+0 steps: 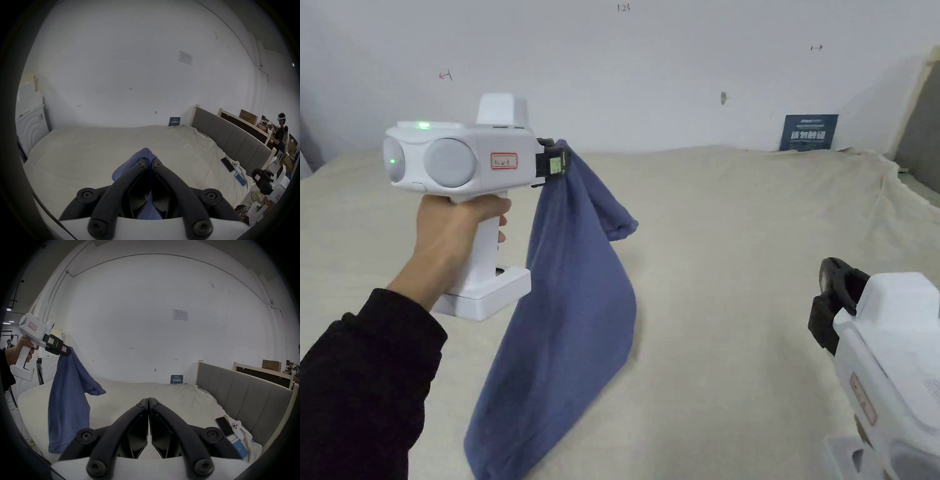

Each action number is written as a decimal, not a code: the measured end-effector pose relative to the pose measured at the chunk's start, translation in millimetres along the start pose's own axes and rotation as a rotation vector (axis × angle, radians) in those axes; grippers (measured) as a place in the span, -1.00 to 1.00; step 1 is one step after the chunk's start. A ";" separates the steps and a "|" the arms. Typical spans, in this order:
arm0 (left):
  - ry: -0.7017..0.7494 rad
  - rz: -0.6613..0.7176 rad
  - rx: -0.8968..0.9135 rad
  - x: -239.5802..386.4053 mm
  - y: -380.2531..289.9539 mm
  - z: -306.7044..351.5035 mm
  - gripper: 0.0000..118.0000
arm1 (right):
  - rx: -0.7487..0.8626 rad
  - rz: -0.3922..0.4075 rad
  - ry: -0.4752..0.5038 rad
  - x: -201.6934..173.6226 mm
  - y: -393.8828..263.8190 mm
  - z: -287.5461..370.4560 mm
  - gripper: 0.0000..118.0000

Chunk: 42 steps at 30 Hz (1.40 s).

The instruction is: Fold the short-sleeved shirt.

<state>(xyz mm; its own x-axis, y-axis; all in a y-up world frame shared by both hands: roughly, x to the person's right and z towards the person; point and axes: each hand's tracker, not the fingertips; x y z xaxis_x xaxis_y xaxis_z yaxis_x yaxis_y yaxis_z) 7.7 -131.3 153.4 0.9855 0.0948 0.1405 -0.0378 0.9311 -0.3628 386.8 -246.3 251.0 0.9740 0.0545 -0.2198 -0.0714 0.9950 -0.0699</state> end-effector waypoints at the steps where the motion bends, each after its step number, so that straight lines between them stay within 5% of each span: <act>1: -0.019 -0.012 0.004 10.3 3.4 -4.8 -1.00 | 0.002 0.002 -0.012 5.3 0.1 2.4 -1.00; 9: -0.160 -0.107 -0.063 76.0 -15.3 -46.0 -1.00 | -0.006 -0.007 -0.091 29.5 -0.7 18.1 -1.00; 18: -0.280 -0.105 -0.257 106.4 -125.1 -100.0 -1.00 | -0.042 -0.012 -0.124 47.5 -16.8 16.9 -1.00; 29: -0.239 -0.070 -0.621 113.1 -265.8 -137.2 -1.00 | -0.104 -0.036 -0.103 41.3 -39.8 6.4 -1.00; 35: -0.163 -0.021 -0.720 118.9 -290.1 -147.2 -0.94 | -0.119 -0.030 -0.087 37.6 -44.4 6.3 -1.00; 38: -0.152 -0.006 -0.672 119.6 -274.7 -137.3 -0.54 | -0.119 -0.024 -0.084 34.6 -40.7 9.3 -1.00; 42: -0.149 0.064 -0.552 112.2 -240.5 -110.4 0.84 | -0.103 -0.014 -0.080 35.1 -33.8 11.9 -1.00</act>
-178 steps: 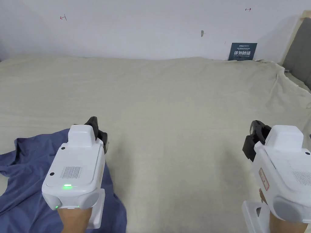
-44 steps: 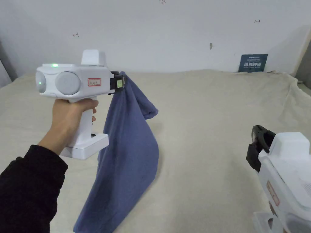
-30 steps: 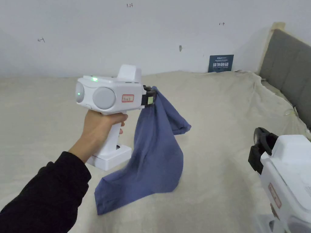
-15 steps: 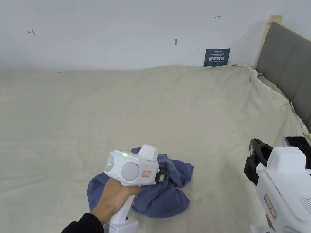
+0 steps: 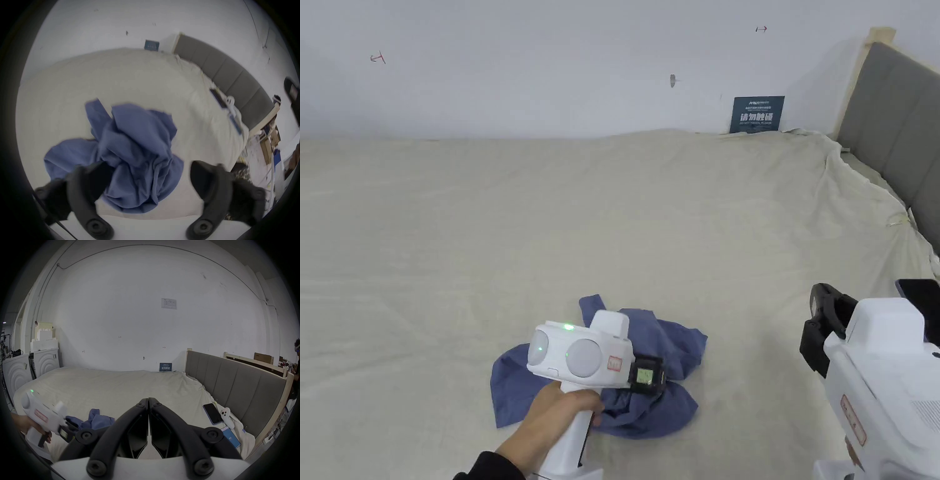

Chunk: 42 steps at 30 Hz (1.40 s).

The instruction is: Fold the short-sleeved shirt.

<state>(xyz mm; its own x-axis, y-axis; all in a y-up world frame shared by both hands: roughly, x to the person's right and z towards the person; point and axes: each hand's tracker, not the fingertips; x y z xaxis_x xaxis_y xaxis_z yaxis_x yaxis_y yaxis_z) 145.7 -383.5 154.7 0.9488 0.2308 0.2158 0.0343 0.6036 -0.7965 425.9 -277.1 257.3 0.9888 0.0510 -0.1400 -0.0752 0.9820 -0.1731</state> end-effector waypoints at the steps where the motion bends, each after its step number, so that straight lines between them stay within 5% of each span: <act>1: 0.005 0.012 0.061 -0.8 4.0 15.3 0.90 | 0.005 -0.001 0.002 -0.5 2.3 0.7 -1.00; 10: 0.190 -0.033 0.496 -13.0 23.5 136.8 0.90 | 0.051 -0.003 0.007 -15.5 21.9 9.8 -1.00; 19: 0.414 -0.041 0.759 -45.8 -6.6 174.8 0.80 | 0.089 -0.003 0.021 -30.7 36.2 13.5 -1.00; 23: 0.522 -0.094 0.813 -54.6 -23.9 175.7 0.23 | 0.100 -0.007 0.024 -32.5 37.5 12.8 -1.00; 28: 0.521 -0.069 0.839 -66.3 -32.3 176.3 -0.97 | 0.102 -0.007 0.024 -35.0 37.2 11.7 -1.00; 42: 0.474 -0.035 0.765 -74.4 -27.5 173.3 -1.00 | 0.099 -0.005 0.035 -33.9 34.1 4.3 -1.00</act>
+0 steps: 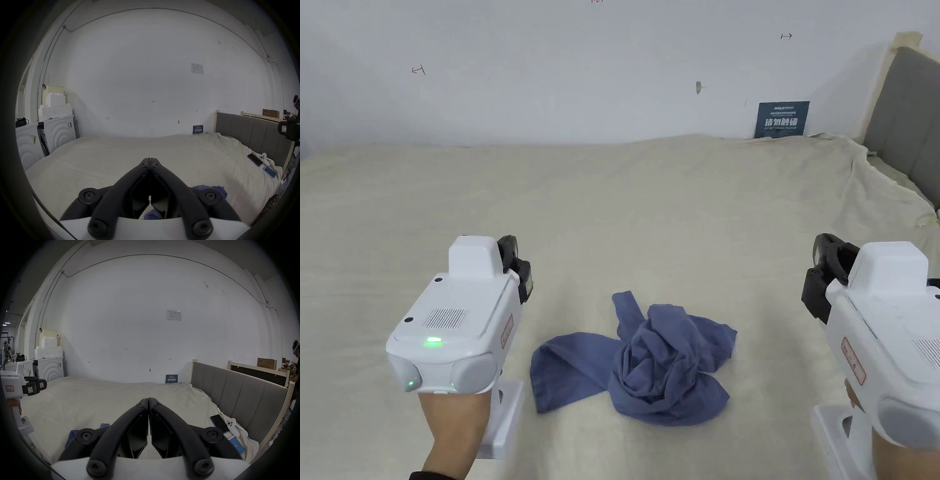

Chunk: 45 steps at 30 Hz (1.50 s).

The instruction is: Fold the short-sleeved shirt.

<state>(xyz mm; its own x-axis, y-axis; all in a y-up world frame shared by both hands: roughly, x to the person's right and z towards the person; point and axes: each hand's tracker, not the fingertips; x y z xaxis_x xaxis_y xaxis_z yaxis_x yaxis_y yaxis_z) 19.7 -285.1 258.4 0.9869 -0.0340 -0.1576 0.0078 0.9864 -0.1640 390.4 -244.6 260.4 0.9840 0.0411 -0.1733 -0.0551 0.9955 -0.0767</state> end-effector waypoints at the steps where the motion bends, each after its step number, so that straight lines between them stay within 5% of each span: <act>1: -0.006 0.004 -0.032 -0.3 -0.7 -3.3 -1.00 | -0.001 0.001 0.001 1.0 -0.9 -1.1 -1.00; 20: -0.042 0.223 -0.817 -4.5 -134.7 -94.6 -0.94 | -0.085 0.004 0.001 14.2 -35.5 -25.6 -1.00; 22: -0.027 0.235 -0.840 -2.2 -142.5 -95.5 -0.55 | -0.095 0.005 0.001 16.2 -39.5 -27.5 -1.00; 24: -0.015 0.230 -0.851 0.5 -147.8 -99.1 0.23 | -0.105 0.003 -0.001 13.7 -39.7 -26.3 -1.00; 27: 0.037 0.194 -0.894 7.5 -153.5 -105.4 0.57 | -0.119 0.000 -0.005 15.6 -42.9 -28.0 -1.00; 37: 0.056 0.080 -0.944 22.1 -165.7 -116.4 0.10 | -0.156 0.000 -0.019 14.2 -44.0 -30.0 -1.00; 40: -0.011 0.038 -0.881 21.6 -161.6 -113.2 -0.89 | -0.181 0.000 -0.016 10.2 -44.1 -36.7 -1.00; 45: -0.055 0.104 -0.796 12.4 -147.1 -100.3 -1.00 | -0.265 -0.007 0.006 14.4 -58.4 -76.3 -1.00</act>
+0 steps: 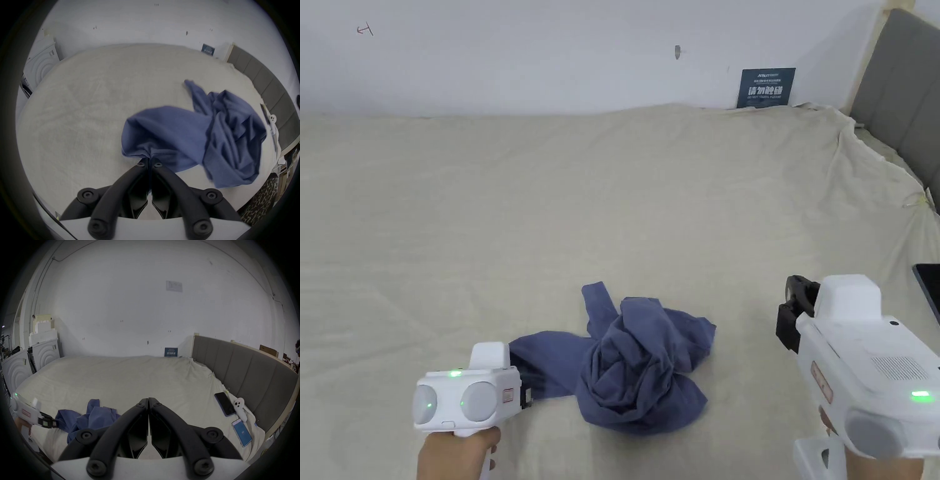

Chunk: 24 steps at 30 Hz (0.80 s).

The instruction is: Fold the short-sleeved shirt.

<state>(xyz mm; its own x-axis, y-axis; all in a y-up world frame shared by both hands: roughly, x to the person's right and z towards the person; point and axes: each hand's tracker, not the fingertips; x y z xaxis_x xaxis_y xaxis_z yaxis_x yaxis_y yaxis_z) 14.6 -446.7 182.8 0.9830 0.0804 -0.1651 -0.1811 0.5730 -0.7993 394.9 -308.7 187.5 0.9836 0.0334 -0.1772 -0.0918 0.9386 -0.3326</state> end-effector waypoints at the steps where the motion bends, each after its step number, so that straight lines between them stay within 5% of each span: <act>1: -0.018 -0.006 0.017 -0.6 1.3 4.6 -1.00 | -0.024 0.006 0.004 -1.4 0.3 -11.5 -1.00; 4: -0.053 -0.026 0.052 -4.6 8.0 19.7 -1.00 | -0.128 0.046 0.020 -2.4 -4.1 -57.2 -1.00; 10: -0.123 0.010 0.087 -12.5 16.7 32.8 -1.00 | -0.349 -0.009 0.081 -10.1 -21.7 -145.2 -0.90; 11: -0.132 0.013 0.089 -13.9 17.5 33.7 -1.00 | -0.364 -0.014 0.092 -17.8 -22.6 -150.0 -0.66; 13: -0.143 0.023 0.093 -15.7 18.6 32.7 -1.00 | -0.418 -0.023 0.119 -23.6 -29.7 -170.2 0.26; 15: -0.151 0.029 0.094 -16.7 18.5 32.3 -1.00 | -0.484 -0.030 0.134 -32.4 -36.1 -184.0 0.62; 22: -0.160 0.033 0.090 -19.7 17.7 27.6 -1.00 | -0.630 0.025 0.104 -55.3 -66.7 -215.0 0.47; 24: -0.163 0.035 0.091 -20.7 17.1 28.2 -1.00 | -0.662 0.034 0.114 -55.1 -75.9 -219.5 -0.04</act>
<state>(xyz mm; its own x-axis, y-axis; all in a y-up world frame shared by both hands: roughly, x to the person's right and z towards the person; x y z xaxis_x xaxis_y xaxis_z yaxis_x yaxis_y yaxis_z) -8.0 -415.5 188.9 0.9694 0.2285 -0.0901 -0.2190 0.6381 -0.7382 313.6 -457.2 19.2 0.9594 -0.0115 -0.2818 -0.2335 0.5280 -0.8165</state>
